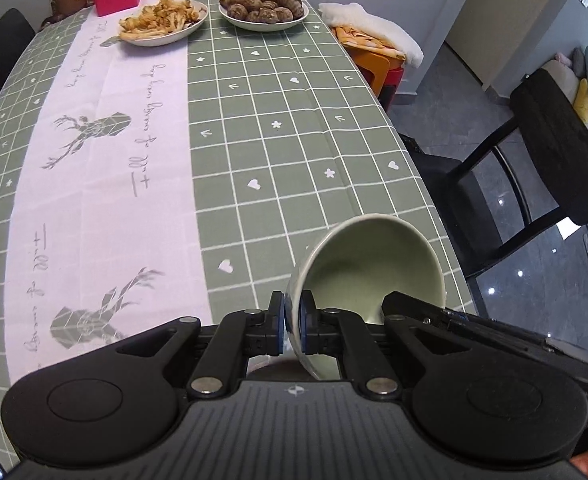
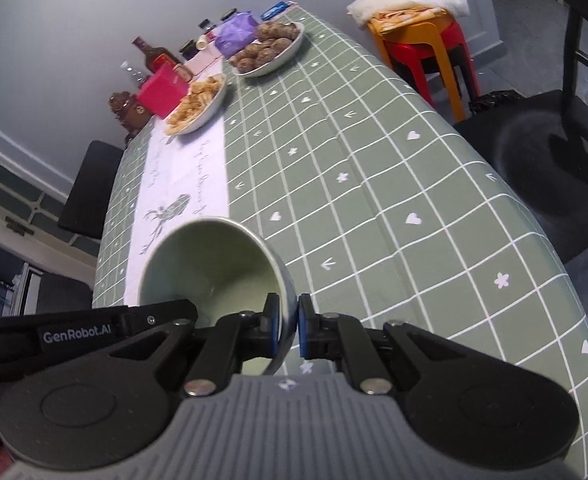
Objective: Organize plates and bowls
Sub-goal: 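Carry the pale green bowl over the stacked bowls with both tools, then lower the pale green bowl into the stacked bowls and open both tools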
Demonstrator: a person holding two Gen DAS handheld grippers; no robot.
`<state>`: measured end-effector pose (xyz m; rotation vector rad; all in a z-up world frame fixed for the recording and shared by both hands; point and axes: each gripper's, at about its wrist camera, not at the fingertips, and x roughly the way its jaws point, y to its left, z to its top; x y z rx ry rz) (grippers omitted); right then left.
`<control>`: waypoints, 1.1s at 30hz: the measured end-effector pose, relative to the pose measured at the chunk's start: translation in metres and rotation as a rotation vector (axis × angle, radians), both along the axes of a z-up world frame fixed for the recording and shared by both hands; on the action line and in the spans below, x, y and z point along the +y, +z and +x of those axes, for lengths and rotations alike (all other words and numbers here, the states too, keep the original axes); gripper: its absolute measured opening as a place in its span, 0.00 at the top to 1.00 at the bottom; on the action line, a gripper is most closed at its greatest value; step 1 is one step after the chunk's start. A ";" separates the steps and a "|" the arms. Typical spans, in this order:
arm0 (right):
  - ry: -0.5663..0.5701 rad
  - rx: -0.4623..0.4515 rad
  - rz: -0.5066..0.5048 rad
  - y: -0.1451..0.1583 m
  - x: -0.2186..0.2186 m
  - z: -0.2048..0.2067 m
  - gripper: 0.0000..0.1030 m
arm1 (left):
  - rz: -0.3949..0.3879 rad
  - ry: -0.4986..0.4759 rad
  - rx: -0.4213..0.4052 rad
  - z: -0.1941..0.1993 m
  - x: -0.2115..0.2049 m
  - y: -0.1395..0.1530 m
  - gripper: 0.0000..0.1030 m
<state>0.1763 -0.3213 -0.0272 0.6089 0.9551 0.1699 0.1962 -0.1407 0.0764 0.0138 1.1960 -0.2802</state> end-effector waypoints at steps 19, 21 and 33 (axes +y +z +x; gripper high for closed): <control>0.237 0.117 -0.194 -0.021 0.061 -0.043 0.95 | -0.098 0.119 0.222 -0.064 0.064 -0.050 0.90; 0.236 0.131 -0.198 -0.025 0.062 -0.041 0.96 | -0.094 0.122 0.234 -0.063 0.064 -0.054 0.90; 0.246 0.126 -0.295 -0.034 0.070 -0.033 0.94 | -0.123 0.123 0.231 -0.058 0.066 -0.047 0.83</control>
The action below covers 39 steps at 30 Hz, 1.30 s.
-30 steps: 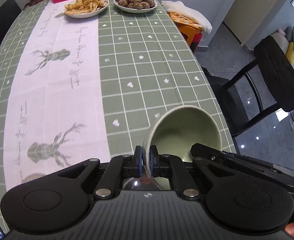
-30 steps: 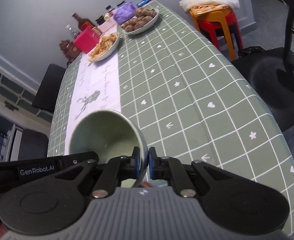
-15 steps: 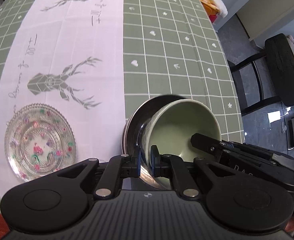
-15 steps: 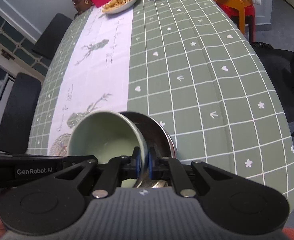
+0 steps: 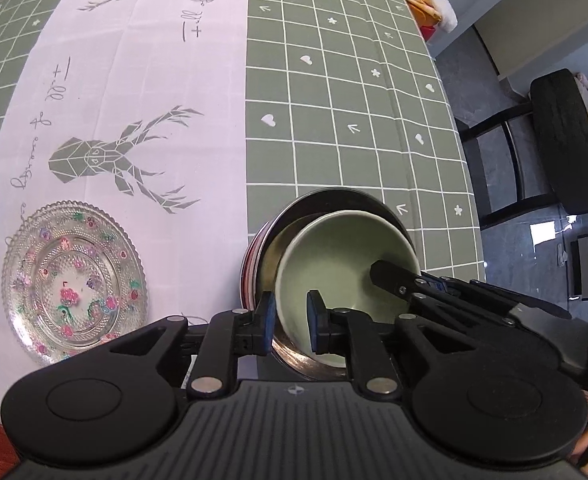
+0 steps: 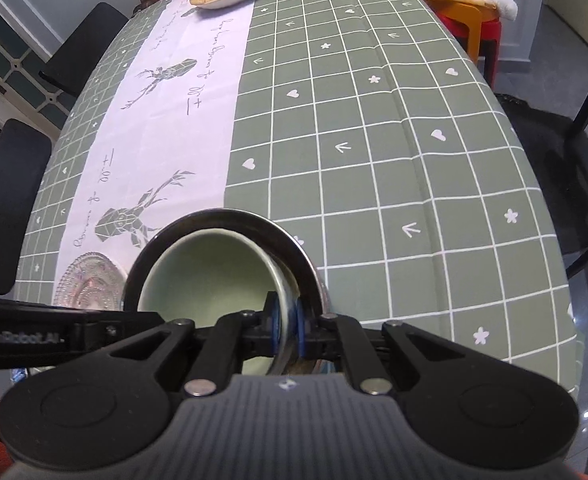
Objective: Organize plates and bowls
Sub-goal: 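Lower the pale green bowl into the stacked bowls and open both tools, then grip the rim of the three stacked bowls with both tools and lift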
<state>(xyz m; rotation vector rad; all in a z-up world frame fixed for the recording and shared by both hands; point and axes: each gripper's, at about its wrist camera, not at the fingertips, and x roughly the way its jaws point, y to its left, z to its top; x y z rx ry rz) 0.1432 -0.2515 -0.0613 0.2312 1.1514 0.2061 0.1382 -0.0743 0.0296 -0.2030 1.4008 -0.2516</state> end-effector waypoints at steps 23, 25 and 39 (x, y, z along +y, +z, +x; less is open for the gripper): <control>-0.003 -0.114 0.055 0.034 -0.019 -0.003 0.53 | -0.019 -0.131 -0.276 -0.015 0.006 0.029 0.55; -0.023 -0.107 0.091 0.029 -0.027 -0.003 0.51 | -0.043 -0.150 -0.306 -0.018 0.008 0.027 0.50; -0.122 -0.021 0.322 -0.032 -0.054 -0.011 0.38 | -0.261 0.056 -0.314 -0.020 0.049 -0.033 0.44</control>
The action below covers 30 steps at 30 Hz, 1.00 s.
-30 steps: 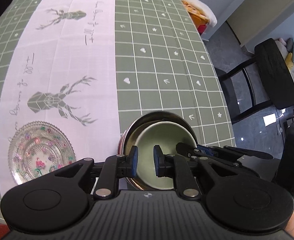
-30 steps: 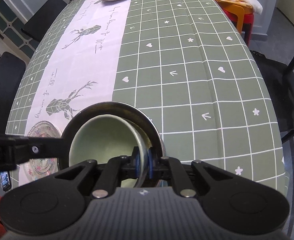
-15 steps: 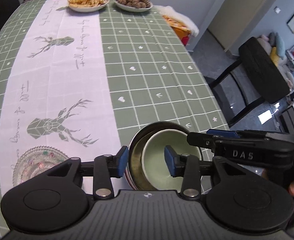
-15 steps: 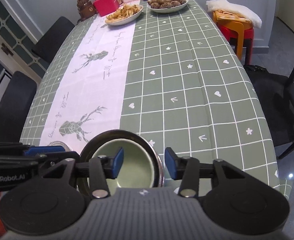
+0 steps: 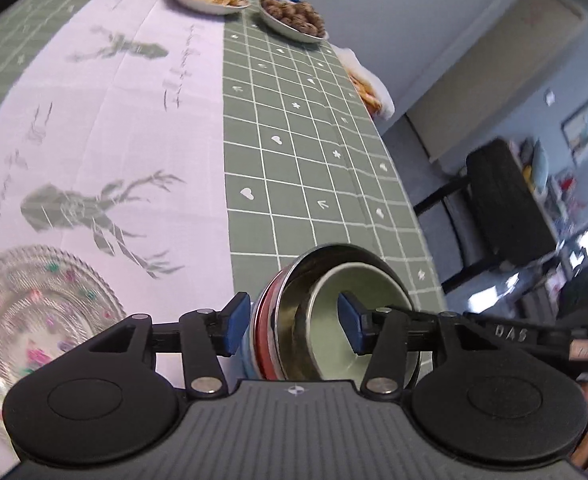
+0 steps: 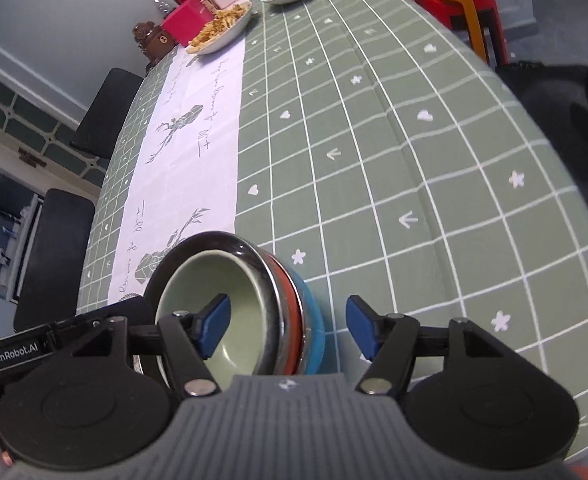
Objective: Organize plates and bowls
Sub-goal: 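Grip the rim of the three stacked bowls with both tools and lift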
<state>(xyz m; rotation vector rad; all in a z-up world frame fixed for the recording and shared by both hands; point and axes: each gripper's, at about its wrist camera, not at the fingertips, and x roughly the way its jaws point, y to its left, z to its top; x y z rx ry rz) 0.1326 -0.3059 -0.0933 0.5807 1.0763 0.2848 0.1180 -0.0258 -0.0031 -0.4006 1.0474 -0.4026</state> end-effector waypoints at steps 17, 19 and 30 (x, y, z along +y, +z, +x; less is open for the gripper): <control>-0.042 0.106 0.074 -0.024 -0.008 0.002 0.31 | -0.057 0.003 0.069 0.004 0.001 -0.047 0.35; -0.032 0.108 0.077 -0.025 -0.005 0.003 0.31 | -0.085 0.007 0.096 0.006 0.003 -0.055 0.30; -0.039 0.168 0.100 -0.040 0.001 0.003 0.32 | -0.143 0.002 0.200 0.006 -0.003 -0.068 0.33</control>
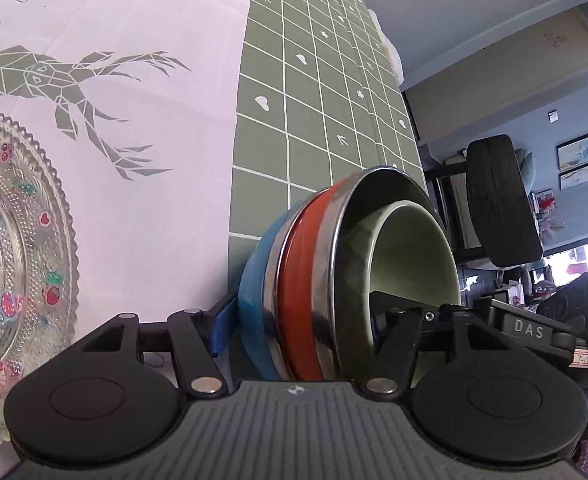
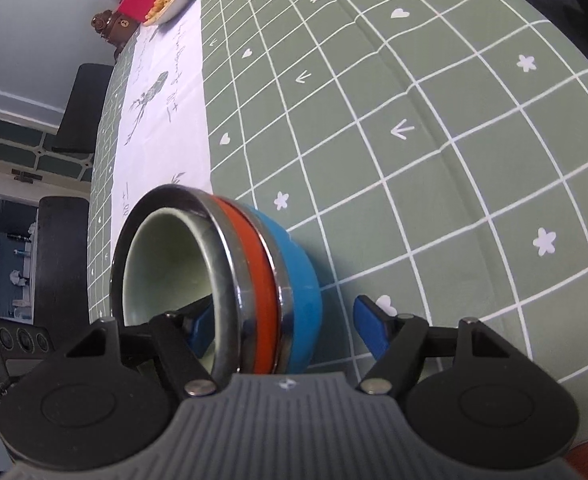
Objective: Organize plates and bowls
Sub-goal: 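Grip the rim of the three stacked bowls with both tools and lift, then carry the stacked bowls onto the patterned glass plate with both tools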
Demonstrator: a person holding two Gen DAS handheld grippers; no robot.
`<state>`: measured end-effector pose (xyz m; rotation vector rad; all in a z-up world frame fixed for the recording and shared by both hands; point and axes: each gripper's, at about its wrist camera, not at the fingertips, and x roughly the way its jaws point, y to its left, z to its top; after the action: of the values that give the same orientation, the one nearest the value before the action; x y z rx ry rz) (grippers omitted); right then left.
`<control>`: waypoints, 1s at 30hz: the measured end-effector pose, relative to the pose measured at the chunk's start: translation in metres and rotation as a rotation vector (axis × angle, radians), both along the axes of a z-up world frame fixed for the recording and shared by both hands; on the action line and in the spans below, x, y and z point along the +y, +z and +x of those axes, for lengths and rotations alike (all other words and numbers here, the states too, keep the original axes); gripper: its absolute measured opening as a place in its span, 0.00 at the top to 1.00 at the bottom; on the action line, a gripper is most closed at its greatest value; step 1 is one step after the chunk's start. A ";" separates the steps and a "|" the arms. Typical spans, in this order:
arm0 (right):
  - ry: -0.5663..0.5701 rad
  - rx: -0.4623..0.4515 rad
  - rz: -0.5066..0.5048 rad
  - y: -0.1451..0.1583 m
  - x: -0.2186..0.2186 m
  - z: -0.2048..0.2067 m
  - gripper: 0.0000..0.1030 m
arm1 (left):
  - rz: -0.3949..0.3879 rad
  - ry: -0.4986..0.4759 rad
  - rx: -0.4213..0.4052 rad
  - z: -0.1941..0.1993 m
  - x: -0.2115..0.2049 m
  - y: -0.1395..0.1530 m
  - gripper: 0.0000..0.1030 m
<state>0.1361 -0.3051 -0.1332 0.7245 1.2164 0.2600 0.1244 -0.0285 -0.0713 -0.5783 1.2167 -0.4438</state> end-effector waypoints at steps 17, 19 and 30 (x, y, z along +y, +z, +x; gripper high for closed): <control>0.007 -0.046 0.013 0.003 0.007 -0.004 0.53 | 0.006 0.021 0.037 0.002 -0.001 0.002 0.38; 0.007 -0.044 0.017 0.003 0.008 -0.004 0.54 | 0.010 0.024 0.044 0.002 0.000 0.002 0.38; 0.030 -0.067 0.077 0.013 0.017 -0.008 0.55 | 0.055 0.039 0.018 -0.005 0.014 0.026 0.38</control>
<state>0.1284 -0.2879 -0.1202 0.7594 1.1593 0.3549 0.1190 -0.0148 -0.0453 -0.5592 1.2288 -0.3719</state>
